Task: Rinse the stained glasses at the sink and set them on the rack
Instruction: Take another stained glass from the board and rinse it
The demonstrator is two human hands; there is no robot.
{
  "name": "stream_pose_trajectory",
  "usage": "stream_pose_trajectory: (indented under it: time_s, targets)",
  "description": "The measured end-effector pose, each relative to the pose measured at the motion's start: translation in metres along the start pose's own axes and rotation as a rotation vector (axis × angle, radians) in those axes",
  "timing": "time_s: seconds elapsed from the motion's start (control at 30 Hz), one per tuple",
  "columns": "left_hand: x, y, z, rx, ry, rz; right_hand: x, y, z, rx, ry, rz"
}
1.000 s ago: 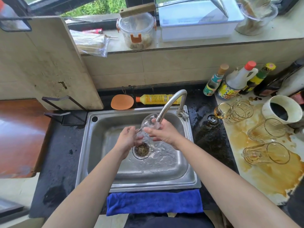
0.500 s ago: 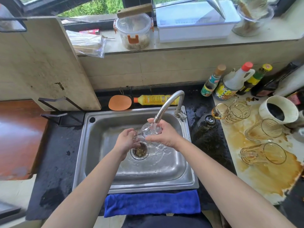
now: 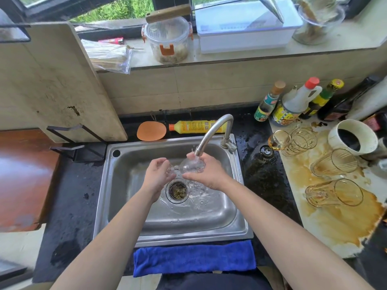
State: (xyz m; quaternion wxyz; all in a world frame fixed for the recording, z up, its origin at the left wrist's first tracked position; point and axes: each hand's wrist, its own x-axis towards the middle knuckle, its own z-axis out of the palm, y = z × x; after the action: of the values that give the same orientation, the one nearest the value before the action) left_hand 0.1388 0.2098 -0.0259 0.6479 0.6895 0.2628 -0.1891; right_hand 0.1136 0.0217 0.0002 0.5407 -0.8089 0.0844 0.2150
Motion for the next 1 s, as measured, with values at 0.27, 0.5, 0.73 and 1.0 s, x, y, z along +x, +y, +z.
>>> stream_pose_trajectory:
  time_s: [0.27,0.5,0.73,1.0]
  targets:
    - [-0.004,0.016,-0.006,-0.040,0.058,0.144,0.012,0.000,0.002,-0.066,-0.076,0.082]
    - [-0.010,0.020,-0.001,-0.147,0.069,0.160,0.014,0.000,0.005,-0.121,-0.126,0.099]
    - [-0.021,0.007,0.018,-0.061,-0.014,-0.053,0.008,0.017,0.009,0.031,0.023,0.120]
    - [-0.024,0.012,0.030,-0.031,-0.191,0.051,0.000,0.021,0.002,0.135,-0.056,0.101]
